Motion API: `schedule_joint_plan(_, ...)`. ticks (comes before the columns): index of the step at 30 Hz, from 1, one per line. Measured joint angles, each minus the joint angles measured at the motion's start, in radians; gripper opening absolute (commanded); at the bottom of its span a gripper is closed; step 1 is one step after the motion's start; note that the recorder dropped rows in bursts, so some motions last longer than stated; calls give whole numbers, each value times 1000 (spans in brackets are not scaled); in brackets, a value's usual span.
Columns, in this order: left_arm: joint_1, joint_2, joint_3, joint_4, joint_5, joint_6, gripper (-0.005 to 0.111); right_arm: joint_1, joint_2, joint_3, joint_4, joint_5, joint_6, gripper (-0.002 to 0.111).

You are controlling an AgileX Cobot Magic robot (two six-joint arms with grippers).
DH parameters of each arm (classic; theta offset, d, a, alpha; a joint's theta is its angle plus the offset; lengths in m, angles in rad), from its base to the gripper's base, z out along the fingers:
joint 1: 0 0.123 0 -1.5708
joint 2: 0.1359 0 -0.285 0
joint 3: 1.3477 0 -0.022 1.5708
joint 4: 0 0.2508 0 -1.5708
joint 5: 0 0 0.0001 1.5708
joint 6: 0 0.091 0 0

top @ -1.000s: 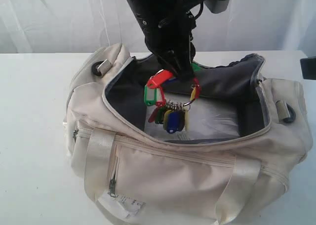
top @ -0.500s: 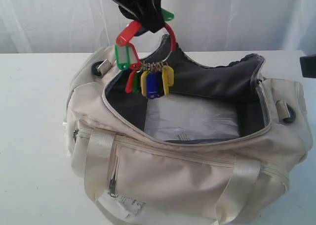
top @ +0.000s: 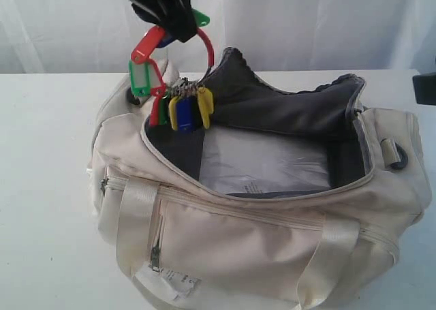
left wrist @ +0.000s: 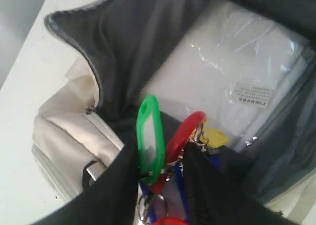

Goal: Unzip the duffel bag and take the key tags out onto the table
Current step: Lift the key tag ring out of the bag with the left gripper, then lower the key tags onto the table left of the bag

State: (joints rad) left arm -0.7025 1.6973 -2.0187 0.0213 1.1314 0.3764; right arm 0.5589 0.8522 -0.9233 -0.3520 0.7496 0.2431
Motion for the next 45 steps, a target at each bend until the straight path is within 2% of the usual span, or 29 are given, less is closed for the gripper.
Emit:
schedule_joint_plan(12, 9, -106, 124, 81, 0, -52, 0, 0, 0, 0, 0, -2, 0, 0)
schedule_joint_plan(23, 118, -247, 250, 102, 0, -123, 0, 0, 0, 0, 11, -2, 0, 0)
schedule_joint_plan(31, 120, -293, 406, 116, 0, -159, 0, 0, 0, 0, 26, -2, 0, 0)
schedule_joint_plan(36, 120, -307, 496, 241, -6, -290, 0, 0, 0, 0, 25, -2, 0, 0)
schedule_joint_plan(39, 120, -321, 521, 306, -6, -339, 0, 0, 0, 0, 25, -2, 0, 0)
schedule_joint_plan(45, 120, -358, 539, 337, -6, -363, 0, 0, 0, 0, 31, -2, 0, 0)
